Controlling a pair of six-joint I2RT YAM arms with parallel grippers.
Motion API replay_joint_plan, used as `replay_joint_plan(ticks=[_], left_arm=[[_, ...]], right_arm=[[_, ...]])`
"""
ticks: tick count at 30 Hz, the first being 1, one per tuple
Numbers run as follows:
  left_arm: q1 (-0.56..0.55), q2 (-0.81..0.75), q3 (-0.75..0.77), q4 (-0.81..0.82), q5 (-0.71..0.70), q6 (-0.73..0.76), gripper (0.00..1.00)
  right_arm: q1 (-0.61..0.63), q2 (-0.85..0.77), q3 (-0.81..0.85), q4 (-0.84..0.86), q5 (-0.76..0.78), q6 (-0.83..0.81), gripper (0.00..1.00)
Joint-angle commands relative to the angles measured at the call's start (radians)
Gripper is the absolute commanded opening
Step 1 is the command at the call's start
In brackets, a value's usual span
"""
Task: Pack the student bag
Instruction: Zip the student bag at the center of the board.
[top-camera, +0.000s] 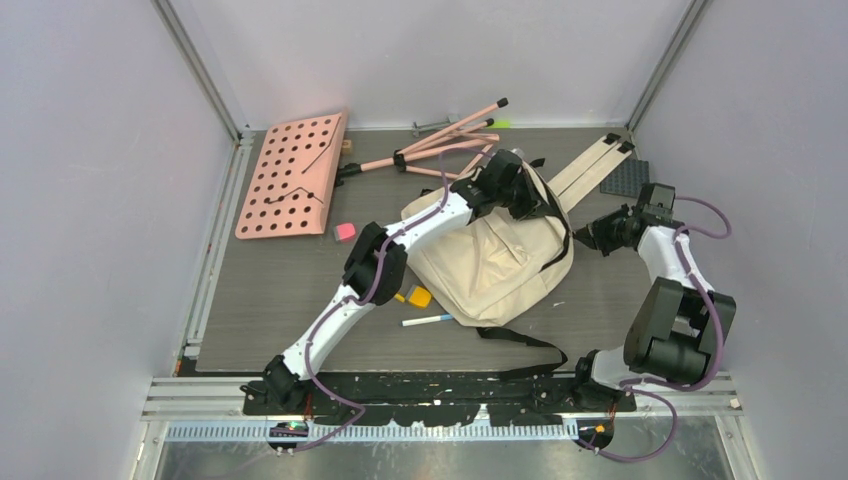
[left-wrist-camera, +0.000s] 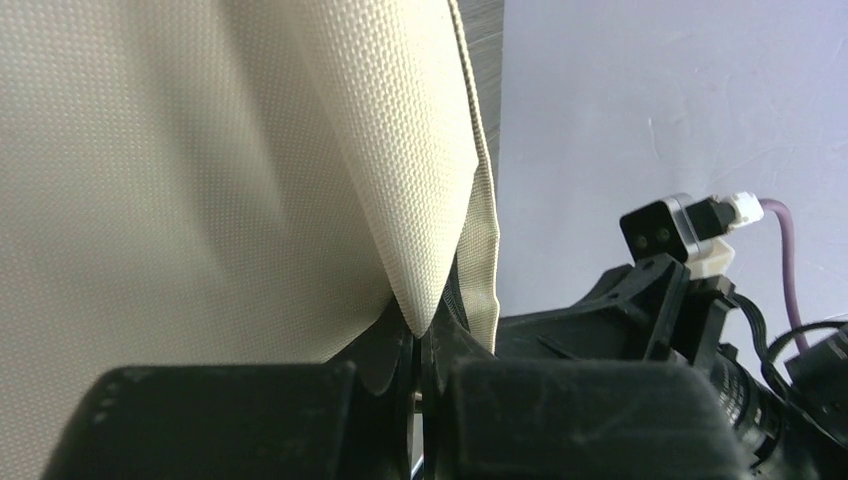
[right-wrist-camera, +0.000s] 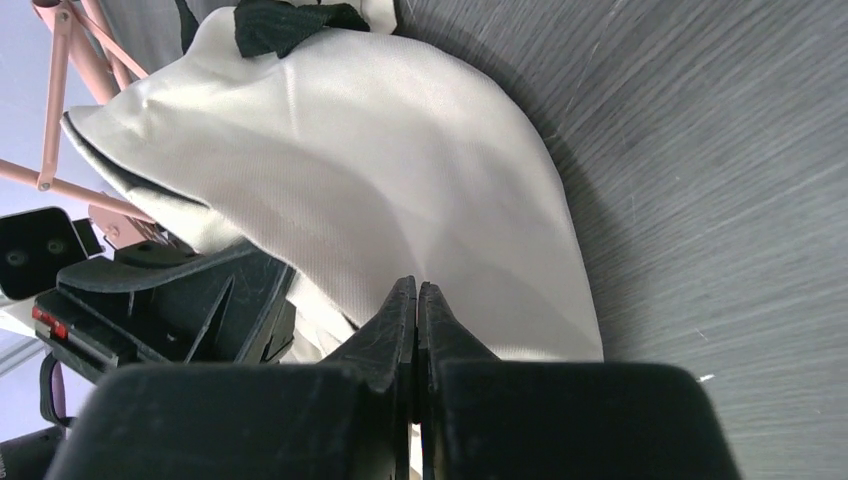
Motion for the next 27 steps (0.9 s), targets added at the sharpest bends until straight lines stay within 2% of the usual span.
replay_joint_plan(ticks=[1,12,19,27], left_arm=[[-0.006,-0.008,0.041,0.155,-0.096,-0.027,0.0],[-0.007,0.017,0.058,0.271,-0.209,-0.033,0.0],[0.002,0.03,0.09,0.337,-0.311,-0.015,0.0],[0.061,-0.013,0.036,0.377,-0.344,0.015,0.0]], right_arm=[[0.007,-0.118,0.003,-0.114,0.058,-0.061,0.01],[0.059,-0.262,-0.012,-0.317,0.255,-0.202,0.01],[0.239,-0.261,0.009,-0.416,0.502,-0.219,0.01],[0.273,-0.313,-0.003,-0.454,0.57,-0.207,0.01]])
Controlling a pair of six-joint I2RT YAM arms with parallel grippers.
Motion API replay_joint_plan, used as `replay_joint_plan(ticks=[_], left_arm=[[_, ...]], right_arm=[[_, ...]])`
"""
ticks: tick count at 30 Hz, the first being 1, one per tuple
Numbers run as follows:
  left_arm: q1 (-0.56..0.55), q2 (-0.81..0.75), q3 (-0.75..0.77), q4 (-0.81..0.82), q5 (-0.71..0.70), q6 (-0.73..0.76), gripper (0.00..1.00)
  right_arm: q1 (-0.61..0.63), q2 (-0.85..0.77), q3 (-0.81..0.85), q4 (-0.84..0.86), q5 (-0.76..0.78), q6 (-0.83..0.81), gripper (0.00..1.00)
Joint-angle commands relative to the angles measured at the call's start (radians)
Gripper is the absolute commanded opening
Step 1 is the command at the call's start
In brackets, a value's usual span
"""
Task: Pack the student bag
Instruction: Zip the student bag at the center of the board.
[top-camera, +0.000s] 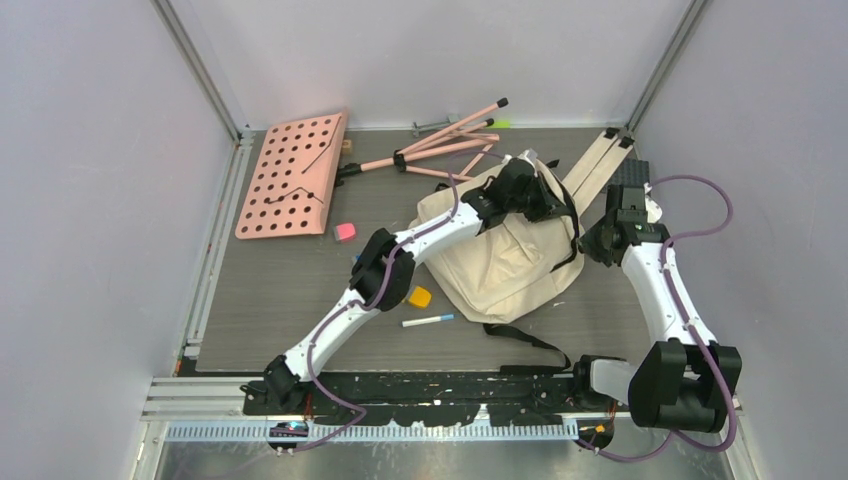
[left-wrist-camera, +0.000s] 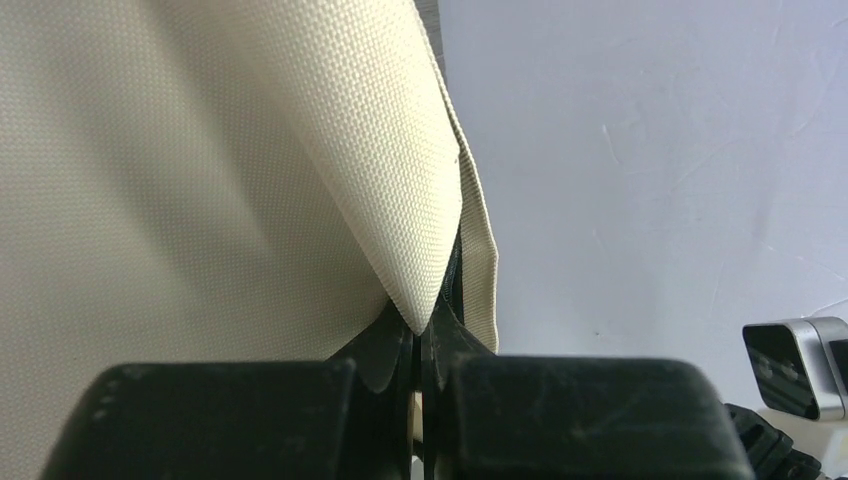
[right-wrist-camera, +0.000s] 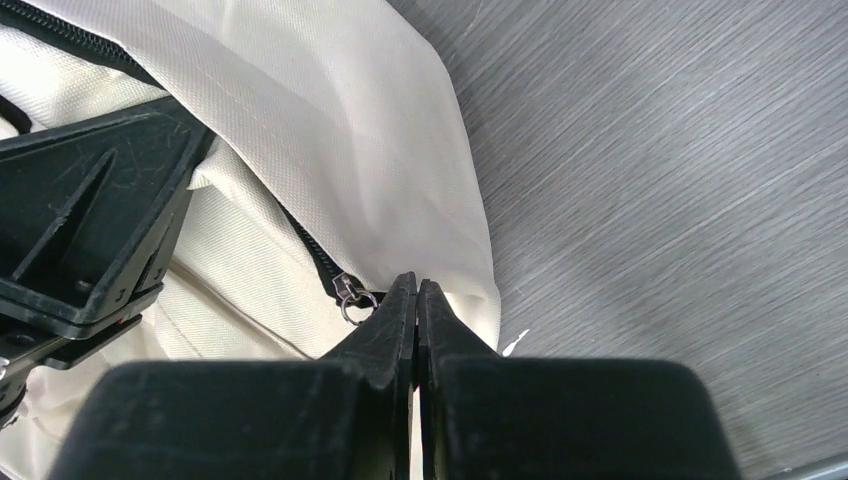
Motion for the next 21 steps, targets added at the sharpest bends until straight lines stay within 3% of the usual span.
replay_joint_plan(ticks=[1,5,9,12,15,21], left_arm=[[0.115,-0.056,0.005,0.235,-0.231,0.026,0.0],[0.123,-0.111,-0.048,0.259,-0.12,0.046,0.04],[0.112,-0.192,-0.092,0.192,-0.03,0.053,0.33],[0.081,-0.248,-0.117,0.105,-0.051,0.119,0.44],[0.065,-0.249,-0.088,0.029,-0.066,0.148,0.47],[0.045,-0.171,0.009,0.033,-0.031,0.086,0.49]], right_arm=[[0.014,-0.058,-0.002,-0.213,0.031,-0.031,0.01],[0.014,-0.04,0.014,-0.161,-0.01,-0.035,0.01],[0.014,-0.031,0.018,-0.083,-0.054,-0.043,0.01],[0.014,-0.023,0.009,-0.038,-0.09,-0.034,0.01],[0.014,-0.005,0.015,-0.018,-0.105,-0.036,0.01],[0.014,-0.003,0.018,-0.003,-0.106,-0.048,0.01]])
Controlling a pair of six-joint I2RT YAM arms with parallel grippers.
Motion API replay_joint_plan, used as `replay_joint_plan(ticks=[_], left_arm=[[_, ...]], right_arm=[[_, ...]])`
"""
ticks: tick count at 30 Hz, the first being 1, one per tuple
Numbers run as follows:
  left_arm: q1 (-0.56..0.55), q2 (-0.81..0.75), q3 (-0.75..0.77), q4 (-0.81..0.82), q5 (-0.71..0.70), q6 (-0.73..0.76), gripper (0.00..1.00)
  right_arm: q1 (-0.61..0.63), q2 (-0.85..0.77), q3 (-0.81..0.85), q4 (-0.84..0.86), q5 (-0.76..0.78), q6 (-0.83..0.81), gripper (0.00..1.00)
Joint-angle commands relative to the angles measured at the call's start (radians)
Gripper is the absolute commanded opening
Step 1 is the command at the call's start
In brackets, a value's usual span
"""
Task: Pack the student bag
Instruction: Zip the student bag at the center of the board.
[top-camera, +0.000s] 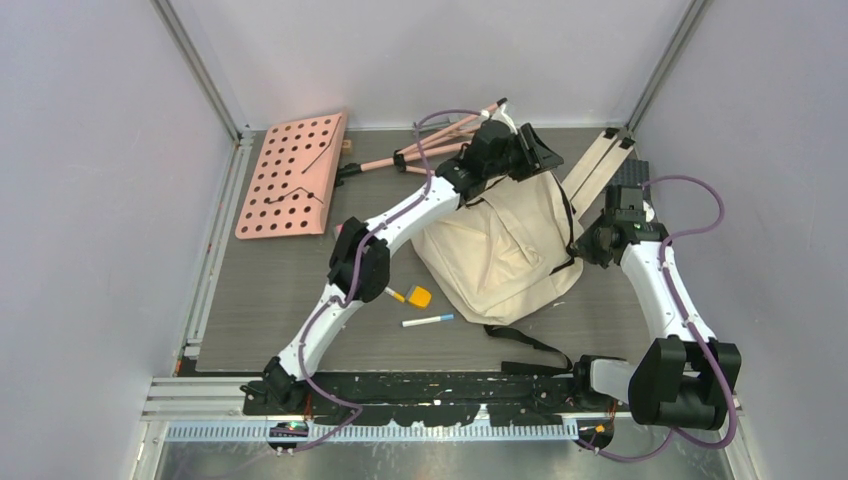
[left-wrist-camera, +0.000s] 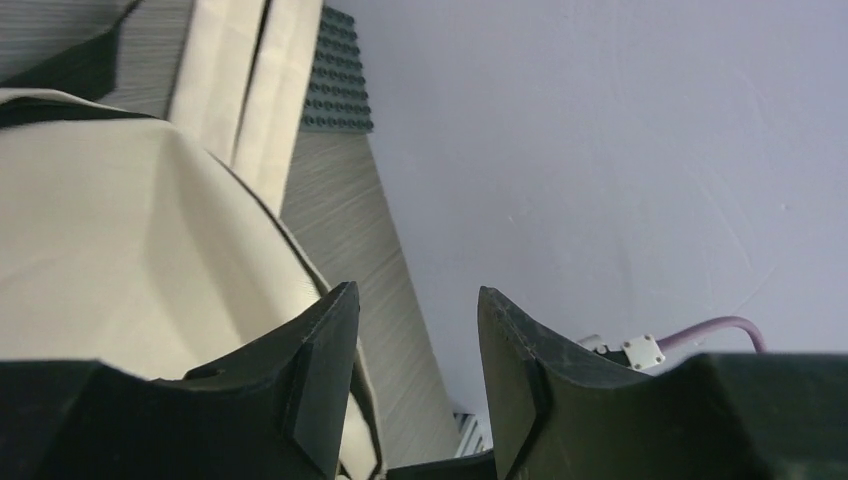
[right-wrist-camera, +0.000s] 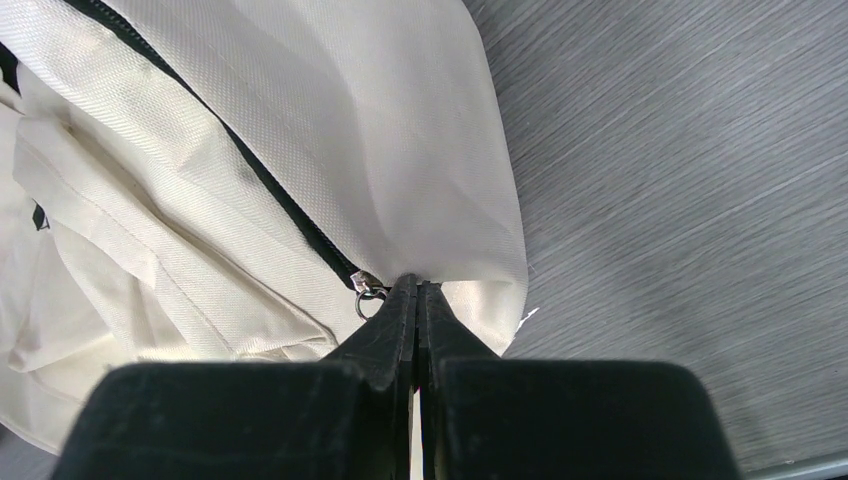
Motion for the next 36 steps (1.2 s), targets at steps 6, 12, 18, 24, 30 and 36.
replay_joint_plan(ticks=[6,12,18,24,30,36], left_arm=[[-0.072,0.047,0.092,-0.028,0.028,-0.05,0.5],[-0.084,0.065,0.072,-0.092,0.025,-0.063,0.5],[-0.094,0.086,0.094,-0.196,0.016,-0.04,0.5],[-0.103,0.101,0.104,-0.223,0.026,-0.033,0.56],[-0.118,0.137,0.127,-0.236,0.058,-0.048,0.58],[-0.131,0.167,0.146,-0.279,0.087,-0.058,0.53]], right_arm=[[0.009,-0.001,0.012,0.022,-0.079,-0.015,0.01],[0.009,-0.007,0.012,0.031,-0.076,-0.013,0.01],[0.009,-0.002,0.012,0.034,-0.078,-0.015,0.01],[0.009,0.005,0.014,0.039,-0.075,-0.019,0.01],[0.01,0.011,0.02,0.05,-0.074,-0.043,0.01],[0.027,0.011,0.022,0.096,-0.111,-0.068,0.01]])
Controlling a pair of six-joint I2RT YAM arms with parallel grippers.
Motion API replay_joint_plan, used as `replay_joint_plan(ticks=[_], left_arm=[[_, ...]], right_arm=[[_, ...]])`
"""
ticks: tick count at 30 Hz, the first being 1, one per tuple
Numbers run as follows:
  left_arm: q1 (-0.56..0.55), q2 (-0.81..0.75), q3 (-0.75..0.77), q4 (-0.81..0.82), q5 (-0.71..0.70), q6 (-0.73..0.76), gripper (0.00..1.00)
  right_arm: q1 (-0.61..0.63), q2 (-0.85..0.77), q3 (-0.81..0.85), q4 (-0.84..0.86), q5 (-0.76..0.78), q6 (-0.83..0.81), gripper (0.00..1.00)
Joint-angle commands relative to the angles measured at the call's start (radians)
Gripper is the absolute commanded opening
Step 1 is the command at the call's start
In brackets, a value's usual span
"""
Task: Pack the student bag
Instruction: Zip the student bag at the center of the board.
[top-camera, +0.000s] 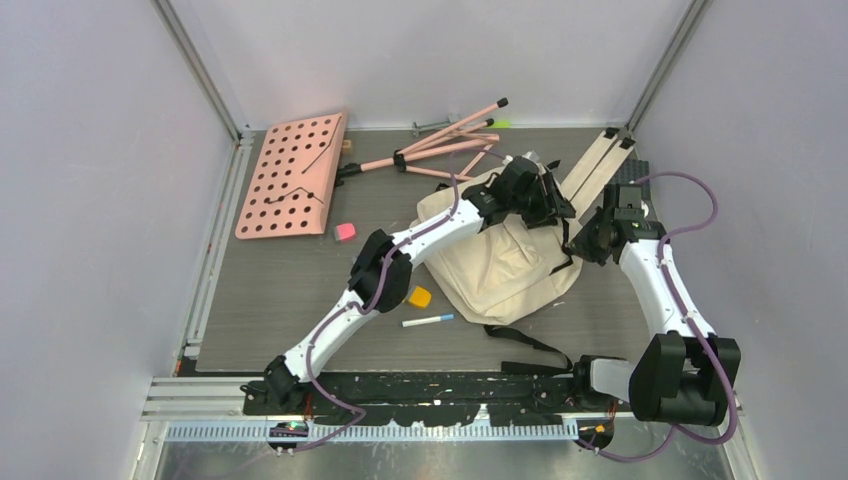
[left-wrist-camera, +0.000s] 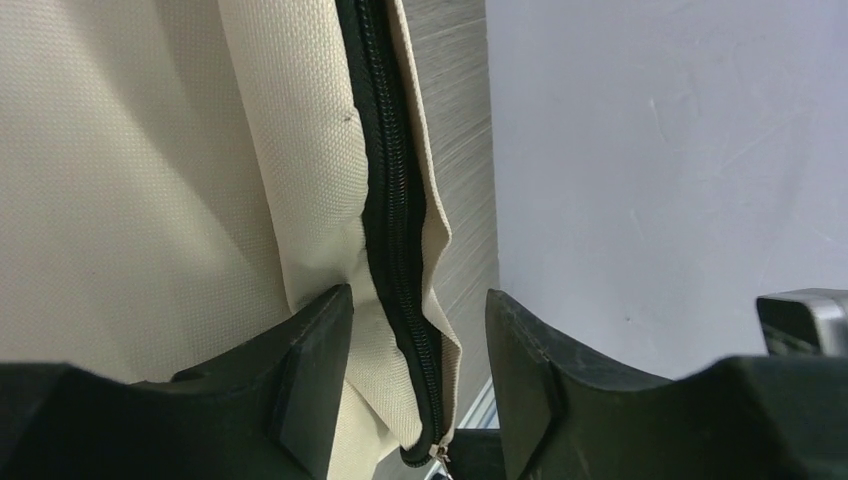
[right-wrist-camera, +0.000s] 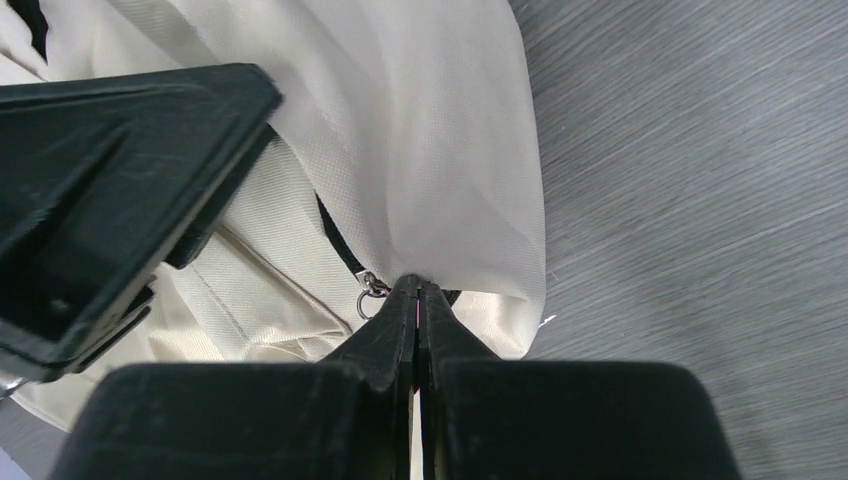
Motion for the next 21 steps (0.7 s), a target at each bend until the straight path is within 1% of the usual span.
replay_joint_plan(ticks=[1,3,5,7,9,15,18,21], left_arm=[[-0.019,0.03,0.051,-0.054,0.054,-0.013,0.48],[-0.021,0.036,0.059,-0.043,0.064,-0.023,0.34],[-0.02,0.033,0.059,0.001,0.073,-0.039,0.24],[-0.017,0.025,0.058,0.079,0.074,-0.067,0.12],[-0.01,0.017,0.064,0.172,0.067,-0.105,0.0],[0.018,-0.012,0.15,0.372,0.0,-0.117,0.0],[0.023,-0.043,0.147,0.432,-0.036,-0.111,0.0],[0.022,-0.058,0.15,0.481,-0.055,-0.106,0.0]], right_arm=[[0.028,-0.006,0.022,0.069,-0.06,-0.039,0.01],[0.039,-0.007,0.026,0.068,-0.051,-0.044,0.01],[0.046,-0.006,0.034,0.053,-0.03,-0.046,0.01],[0.047,-0.008,0.055,0.016,0.015,-0.049,0.01],[0.047,-0.019,0.078,-0.035,0.101,-0.05,0.01],[0.052,-0.078,0.156,-0.117,0.224,-0.072,0.01],[0.057,-0.088,0.19,-0.141,0.247,-0.09,0.01],[0.07,-0.079,0.224,-0.168,0.235,-0.101,0.01]])
